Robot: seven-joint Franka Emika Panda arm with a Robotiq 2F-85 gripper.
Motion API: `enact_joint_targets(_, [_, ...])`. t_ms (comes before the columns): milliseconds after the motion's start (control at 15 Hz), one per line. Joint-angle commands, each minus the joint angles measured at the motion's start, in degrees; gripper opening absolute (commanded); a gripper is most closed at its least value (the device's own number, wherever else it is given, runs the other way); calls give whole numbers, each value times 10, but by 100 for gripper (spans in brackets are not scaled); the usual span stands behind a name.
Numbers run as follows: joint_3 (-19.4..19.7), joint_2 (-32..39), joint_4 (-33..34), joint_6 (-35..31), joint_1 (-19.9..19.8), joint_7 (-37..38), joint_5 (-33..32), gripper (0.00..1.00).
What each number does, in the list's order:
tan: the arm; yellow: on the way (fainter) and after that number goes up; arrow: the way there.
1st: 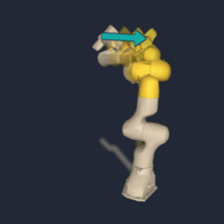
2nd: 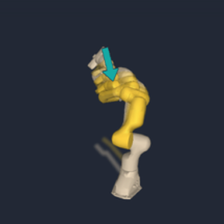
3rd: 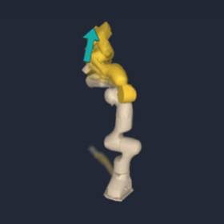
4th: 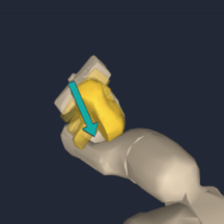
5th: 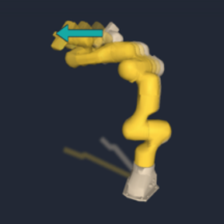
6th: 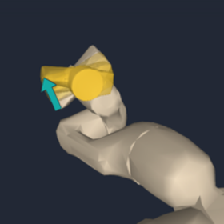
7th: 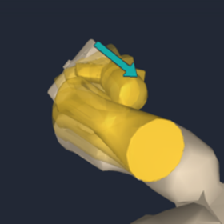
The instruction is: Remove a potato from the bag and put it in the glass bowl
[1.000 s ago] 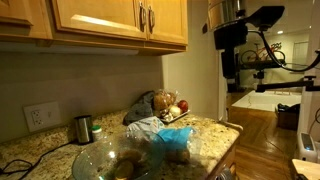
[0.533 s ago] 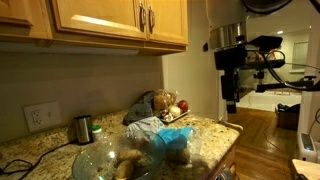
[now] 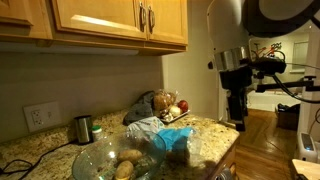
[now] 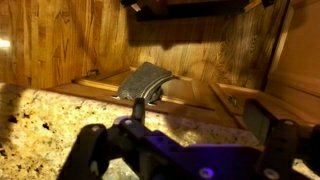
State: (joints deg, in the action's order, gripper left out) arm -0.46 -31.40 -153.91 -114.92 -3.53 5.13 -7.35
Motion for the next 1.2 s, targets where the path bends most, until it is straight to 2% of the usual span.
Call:
enact_joint_targets(0, [-1,11,-31,-48,-16,13,-32,100])
enact_joint_targets(467, [0,46,-68,-138,-45,34,-80,100])
enact_joint_targets(533, [-1,69,-49,-145,-51,40,-87,100])
enact_joint_targets(1133, [4,152,-46,-261,-101,122,-154,100])
